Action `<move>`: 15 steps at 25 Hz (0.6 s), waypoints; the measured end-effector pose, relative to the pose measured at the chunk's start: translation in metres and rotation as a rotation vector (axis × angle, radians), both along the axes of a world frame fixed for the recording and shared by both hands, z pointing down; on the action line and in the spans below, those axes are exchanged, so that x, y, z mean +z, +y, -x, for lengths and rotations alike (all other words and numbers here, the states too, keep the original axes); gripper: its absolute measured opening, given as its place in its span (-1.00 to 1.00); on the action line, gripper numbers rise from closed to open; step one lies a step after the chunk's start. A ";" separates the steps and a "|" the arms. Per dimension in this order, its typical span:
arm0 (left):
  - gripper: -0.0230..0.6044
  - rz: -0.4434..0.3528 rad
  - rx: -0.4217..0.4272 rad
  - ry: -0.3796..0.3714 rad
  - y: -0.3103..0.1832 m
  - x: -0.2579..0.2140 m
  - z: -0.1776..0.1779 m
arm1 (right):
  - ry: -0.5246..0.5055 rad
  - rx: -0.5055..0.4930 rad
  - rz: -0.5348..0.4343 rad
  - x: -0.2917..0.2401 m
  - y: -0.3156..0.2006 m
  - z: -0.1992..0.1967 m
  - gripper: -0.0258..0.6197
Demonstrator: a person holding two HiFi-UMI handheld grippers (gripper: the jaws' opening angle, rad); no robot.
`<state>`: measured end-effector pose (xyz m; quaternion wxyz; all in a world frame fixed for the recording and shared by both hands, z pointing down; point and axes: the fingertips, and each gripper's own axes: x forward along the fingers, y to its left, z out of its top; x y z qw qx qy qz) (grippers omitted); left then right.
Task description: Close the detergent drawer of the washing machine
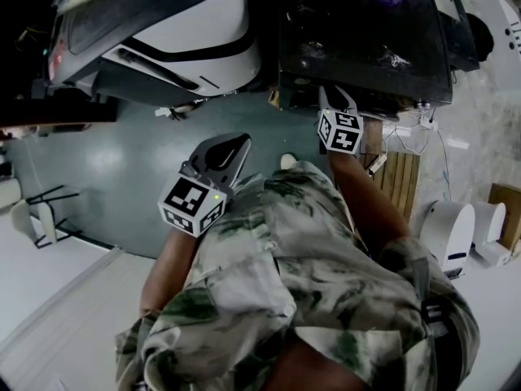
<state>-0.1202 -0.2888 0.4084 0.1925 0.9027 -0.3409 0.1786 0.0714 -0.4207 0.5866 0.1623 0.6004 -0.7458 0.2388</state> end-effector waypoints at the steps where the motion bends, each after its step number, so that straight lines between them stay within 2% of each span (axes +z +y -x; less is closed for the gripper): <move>1: -0.85 0.000 -0.001 -0.001 0.000 0.000 0.000 | -0.001 0.003 0.000 0.000 0.000 0.000 -0.58; 7: -0.85 0.004 -0.005 -0.003 -0.001 0.000 -0.001 | -0.002 0.010 -0.006 0.001 -0.004 -0.001 -0.61; 8: -0.85 0.005 -0.006 -0.004 -0.001 0.001 0.000 | -0.003 0.015 -0.004 0.002 -0.006 -0.001 -0.56; 9: -0.85 0.007 -0.008 -0.004 0.000 0.001 0.000 | -0.005 0.023 -0.002 0.002 -0.007 -0.003 -0.68; 10: -0.85 0.008 -0.010 -0.004 0.000 0.001 0.001 | -0.006 0.027 -0.002 0.002 -0.008 -0.003 -0.70; 15: -0.85 0.012 -0.018 0.000 0.004 0.002 0.006 | -0.004 0.013 -0.007 0.002 -0.007 -0.001 -0.63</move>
